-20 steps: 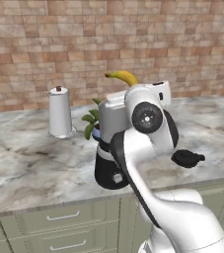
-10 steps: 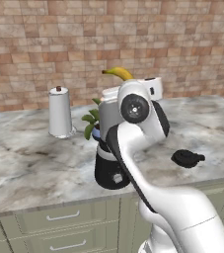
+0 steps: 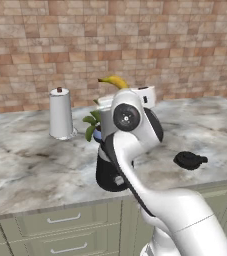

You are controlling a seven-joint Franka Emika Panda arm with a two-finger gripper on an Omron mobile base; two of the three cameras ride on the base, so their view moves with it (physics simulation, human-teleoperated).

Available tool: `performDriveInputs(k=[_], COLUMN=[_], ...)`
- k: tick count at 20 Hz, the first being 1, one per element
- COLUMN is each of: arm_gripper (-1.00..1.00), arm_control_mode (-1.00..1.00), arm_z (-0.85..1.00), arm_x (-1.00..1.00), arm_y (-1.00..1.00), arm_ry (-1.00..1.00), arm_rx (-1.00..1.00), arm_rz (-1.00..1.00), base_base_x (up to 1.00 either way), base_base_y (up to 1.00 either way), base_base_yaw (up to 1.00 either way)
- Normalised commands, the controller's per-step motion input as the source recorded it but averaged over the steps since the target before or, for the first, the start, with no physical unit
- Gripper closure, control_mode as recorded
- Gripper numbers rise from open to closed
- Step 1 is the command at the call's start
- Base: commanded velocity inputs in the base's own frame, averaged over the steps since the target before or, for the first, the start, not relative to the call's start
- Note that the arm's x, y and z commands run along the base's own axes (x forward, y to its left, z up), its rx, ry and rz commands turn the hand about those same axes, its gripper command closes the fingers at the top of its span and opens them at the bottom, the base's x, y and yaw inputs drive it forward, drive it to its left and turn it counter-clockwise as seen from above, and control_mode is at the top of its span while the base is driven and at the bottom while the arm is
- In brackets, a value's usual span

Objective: Open the blender lid, put the banana in the blender, close the lid, and start the blender.

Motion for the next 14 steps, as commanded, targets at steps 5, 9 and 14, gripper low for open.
performDriveInputs(k=[5,9,14], arm_gripper=[1.00,1.00,1.00], arm_control_mode=[-1.00,-1.00,-1.00], arm_z=[-0.25,-0.16,0.03], arm_x=[0.14,0.15,0.44], arm_y=[0.02,0.00,0.05], arm_ry=[0.00,0.00,0.00], arm_rx=[0.00,0.00,0.00], arm_rz=[0.00,0.00,0.00], base_base_x=[0.00,0.00,0.00], base_base_y=[0.00,0.00,0.00], base_base_yaw=[0.00,0.00,0.00])
